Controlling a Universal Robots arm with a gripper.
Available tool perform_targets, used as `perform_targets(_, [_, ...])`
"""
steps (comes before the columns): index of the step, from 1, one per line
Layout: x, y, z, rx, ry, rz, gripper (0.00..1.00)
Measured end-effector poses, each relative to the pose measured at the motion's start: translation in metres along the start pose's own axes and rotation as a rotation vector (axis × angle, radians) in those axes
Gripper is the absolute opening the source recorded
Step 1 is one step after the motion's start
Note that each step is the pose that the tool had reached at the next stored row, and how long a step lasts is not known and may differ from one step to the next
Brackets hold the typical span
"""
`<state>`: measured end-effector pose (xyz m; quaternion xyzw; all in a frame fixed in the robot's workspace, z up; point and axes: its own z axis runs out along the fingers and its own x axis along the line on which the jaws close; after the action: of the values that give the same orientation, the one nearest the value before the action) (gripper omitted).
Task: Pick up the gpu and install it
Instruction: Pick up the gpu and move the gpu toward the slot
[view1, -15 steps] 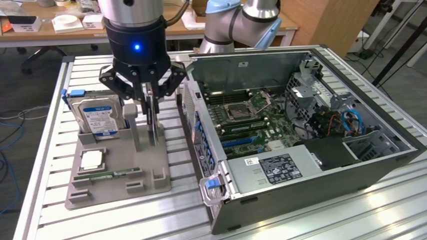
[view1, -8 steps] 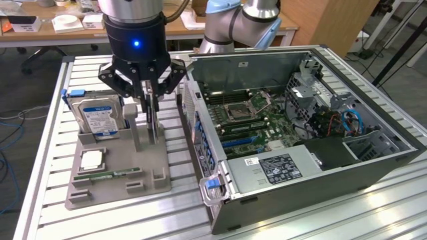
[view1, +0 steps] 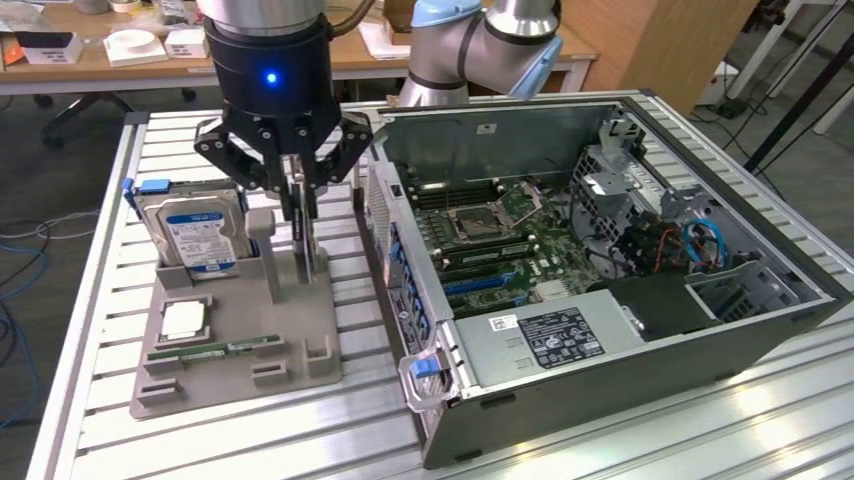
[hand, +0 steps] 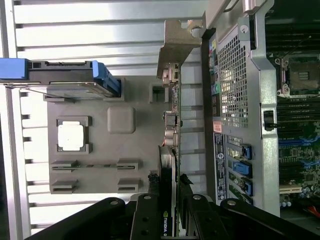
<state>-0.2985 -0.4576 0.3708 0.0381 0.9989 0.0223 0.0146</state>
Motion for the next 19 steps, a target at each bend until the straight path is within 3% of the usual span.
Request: perform_targets(19, [0.0,0.0006,-0.012,0.0,0.0,0.0,0.26])
